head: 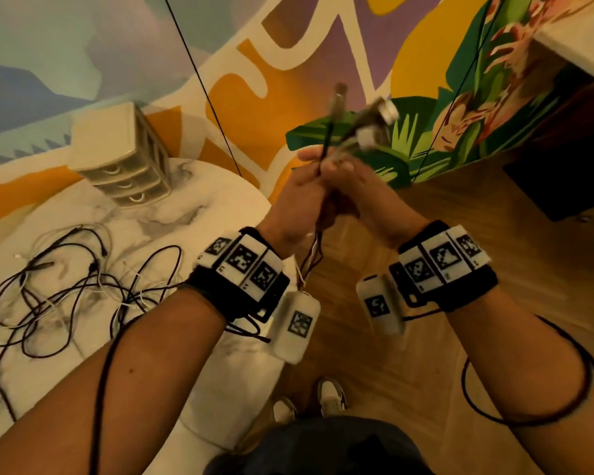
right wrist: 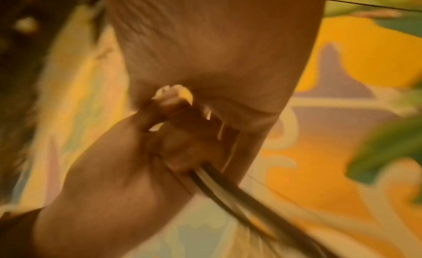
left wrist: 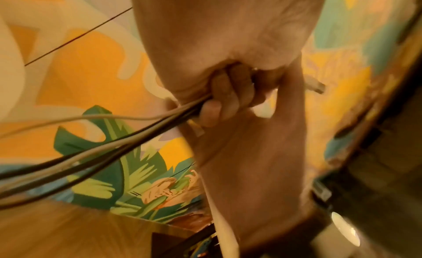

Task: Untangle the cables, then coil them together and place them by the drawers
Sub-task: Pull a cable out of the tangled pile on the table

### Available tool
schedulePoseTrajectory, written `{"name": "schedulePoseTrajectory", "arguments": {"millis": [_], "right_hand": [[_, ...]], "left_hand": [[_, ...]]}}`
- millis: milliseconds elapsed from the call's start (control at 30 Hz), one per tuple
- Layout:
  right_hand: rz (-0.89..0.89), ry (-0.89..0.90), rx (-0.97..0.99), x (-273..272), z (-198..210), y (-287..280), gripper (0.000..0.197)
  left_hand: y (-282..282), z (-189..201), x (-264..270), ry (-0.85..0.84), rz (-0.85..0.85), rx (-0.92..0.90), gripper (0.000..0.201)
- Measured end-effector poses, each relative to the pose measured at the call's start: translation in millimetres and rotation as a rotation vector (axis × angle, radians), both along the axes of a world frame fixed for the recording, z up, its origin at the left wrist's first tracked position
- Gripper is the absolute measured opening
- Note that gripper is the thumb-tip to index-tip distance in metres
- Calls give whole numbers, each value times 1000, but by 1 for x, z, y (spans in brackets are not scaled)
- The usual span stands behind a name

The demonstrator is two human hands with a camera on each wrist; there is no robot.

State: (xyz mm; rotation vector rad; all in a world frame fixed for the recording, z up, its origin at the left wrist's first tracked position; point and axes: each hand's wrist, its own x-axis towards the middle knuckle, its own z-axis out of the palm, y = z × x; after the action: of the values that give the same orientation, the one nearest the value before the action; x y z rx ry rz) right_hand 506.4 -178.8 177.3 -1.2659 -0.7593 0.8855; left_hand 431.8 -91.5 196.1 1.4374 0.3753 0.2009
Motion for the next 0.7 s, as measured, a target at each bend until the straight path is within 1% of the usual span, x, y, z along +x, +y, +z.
{"name": "schedulePoseTrajectory", "arguments": {"millis": [33,67,100,133,167,200,267,300,333,367,400,467,533,567,600,633,667,700], "right_hand": [[67,52,-47,-3,-16,0,39],[123,38,-117,-8,-35,1,36],[163,-26,-210,-15,-55,4,34],[179,-90,-307,-20,-79,7,38],[173,-127,-384,-25,-100,10,41],[134,-141,-463,-25,-120,11,41],[-32,-115,-606,-20,-157,3,39],[-117,-127,-685,-17,-173,-5,38],[-171,-155,-771,-11,-192,-19,38],[-189,-175,-856,-5,-210,-33,37],[-202,-156,-929,3,-226,-48,34],[-220,-83,-1087,18,-258,-76,28],[-228,-67,-1230,29,-283,-103,27],[-241,-57,-1260,34,-299,-113,29],[-250,-39,-1266,35,-299,-117,32],[-273,-3,-1251,33,-283,-116,35],[-303,26,-1230,32,-276,-113,36],[-312,51,-1198,29,-260,-106,33]], "left_hand": [[4,4,1,8,-7,-77,35],[8,7,4,17,-13,-107,41],[12,9,5,24,-17,-88,45],[15,10,6,30,-17,17,47],[17,14,5,36,-28,223,48],[19,18,3,59,-63,505,48],[26,28,0,147,-168,1096,44],[31,35,-3,174,-200,1329,39],[36,44,-6,171,-213,1503,33],[42,54,-9,154,-197,1616,32],[50,63,-10,130,-155,1667,34],[65,81,-15,82,-65,1707,36],[78,91,-20,78,9,1741,37],[81,94,-20,77,24,1748,37],[81,93,-20,72,28,1750,36],[79,88,-18,70,13,1747,34],[75,80,-16,67,-13,1740,33],[70,69,-13,73,-60,1722,33]]}}
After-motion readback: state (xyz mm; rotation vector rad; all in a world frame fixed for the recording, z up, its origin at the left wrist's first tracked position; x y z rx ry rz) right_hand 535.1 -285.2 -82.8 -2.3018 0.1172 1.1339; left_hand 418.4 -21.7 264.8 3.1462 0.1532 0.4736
